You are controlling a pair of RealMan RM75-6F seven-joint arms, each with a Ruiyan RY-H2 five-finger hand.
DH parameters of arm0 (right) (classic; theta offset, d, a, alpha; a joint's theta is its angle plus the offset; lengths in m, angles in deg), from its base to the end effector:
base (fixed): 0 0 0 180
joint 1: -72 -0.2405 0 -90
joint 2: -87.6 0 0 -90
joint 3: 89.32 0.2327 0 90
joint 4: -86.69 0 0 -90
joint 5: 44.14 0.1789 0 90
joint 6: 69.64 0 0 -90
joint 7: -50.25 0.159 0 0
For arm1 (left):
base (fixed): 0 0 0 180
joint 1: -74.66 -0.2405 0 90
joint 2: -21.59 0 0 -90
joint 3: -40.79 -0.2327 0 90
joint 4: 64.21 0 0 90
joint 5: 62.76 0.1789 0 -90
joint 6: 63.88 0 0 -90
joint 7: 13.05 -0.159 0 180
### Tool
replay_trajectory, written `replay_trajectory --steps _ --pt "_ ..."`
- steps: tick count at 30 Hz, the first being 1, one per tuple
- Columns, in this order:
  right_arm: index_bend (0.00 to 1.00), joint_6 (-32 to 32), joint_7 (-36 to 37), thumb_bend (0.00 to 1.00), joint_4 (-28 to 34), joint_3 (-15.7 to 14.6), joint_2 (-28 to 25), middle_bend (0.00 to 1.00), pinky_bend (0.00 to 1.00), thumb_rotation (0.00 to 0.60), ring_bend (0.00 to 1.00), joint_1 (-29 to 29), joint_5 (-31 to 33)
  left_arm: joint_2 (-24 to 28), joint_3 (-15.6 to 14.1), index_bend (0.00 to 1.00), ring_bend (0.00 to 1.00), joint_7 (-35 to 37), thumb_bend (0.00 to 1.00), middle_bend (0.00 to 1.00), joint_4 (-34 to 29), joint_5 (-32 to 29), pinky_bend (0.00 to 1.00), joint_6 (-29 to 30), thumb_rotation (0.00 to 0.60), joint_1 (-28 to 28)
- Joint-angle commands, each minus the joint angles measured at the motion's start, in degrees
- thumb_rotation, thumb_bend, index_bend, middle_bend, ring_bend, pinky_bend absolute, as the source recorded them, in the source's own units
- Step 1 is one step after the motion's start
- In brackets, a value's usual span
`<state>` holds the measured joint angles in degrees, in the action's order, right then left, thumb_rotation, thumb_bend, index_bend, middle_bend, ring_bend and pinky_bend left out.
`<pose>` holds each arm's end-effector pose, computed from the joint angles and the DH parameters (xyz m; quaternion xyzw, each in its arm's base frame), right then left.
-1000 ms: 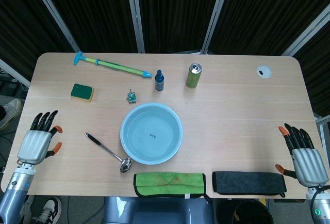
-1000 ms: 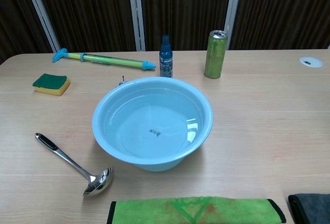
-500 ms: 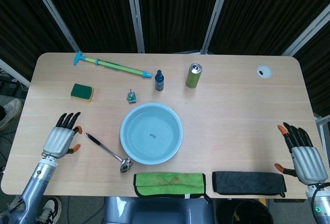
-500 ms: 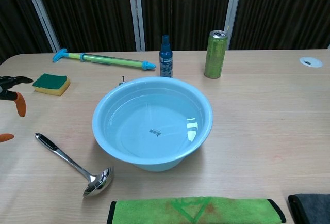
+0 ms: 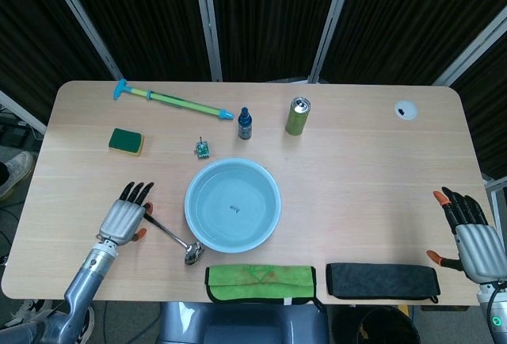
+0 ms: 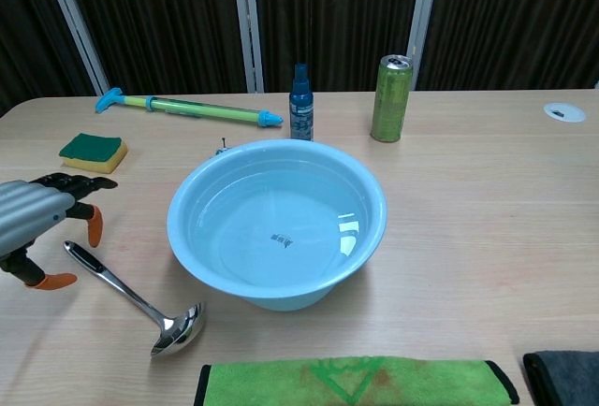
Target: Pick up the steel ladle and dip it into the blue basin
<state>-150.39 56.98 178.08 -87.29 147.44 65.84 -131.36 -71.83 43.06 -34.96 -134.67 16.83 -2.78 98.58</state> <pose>-0.2841 -0.1955 0.1868 0.6125 -0.4106 0.3790 0.5591 -0.2404 0.2664 -0.0065 -0.7673 -0.3228 -0.2647 0.4868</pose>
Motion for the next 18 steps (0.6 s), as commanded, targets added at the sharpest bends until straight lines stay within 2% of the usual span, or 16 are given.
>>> replay_trajectory --steps 1,7,10,18 --pt "0.00 0.19 0.43 0.00 -0.19 0.09 -0.16 0.00 0.00 0.600 0.00 -0.07 0.21 -1.13 -0.33 0.44 0.00 -0.78 0.24 0.00 0.98 -0.21 0.00 -0.74 0.600 0.52" --pt "0.00 0.46 1.42 0.00 -0.37 0.33 -0.48 0.00 0.00 0.600 0.00 -0.12 0.83 -4.10 -0.72 0.45 0.00 -1.87 0.26 0.00 3.87 -0.52 0.00 -2.28 0.600 1.51" --pt "0.00 0.41 1.76 0.00 -0.46 0.45 -0.60 0.00 0.00 0.600 0.00 -0.07 1.08 -5.15 -0.91 0.46 0.00 -1.92 0.31 0.00 4.67 -0.24 0.00 -2.69 0.600 1.99" --pt "0.00 0.68 2.15 0.00 -0.82 0.74 -0.70 0.00 0.00 0.600 0.00 -0.13 1.76 -6.27 -1.17 0.48 0.00 -2.64 0.37 0.00 5.90 -0.47 0.00 -3.74 0.600 2.76"
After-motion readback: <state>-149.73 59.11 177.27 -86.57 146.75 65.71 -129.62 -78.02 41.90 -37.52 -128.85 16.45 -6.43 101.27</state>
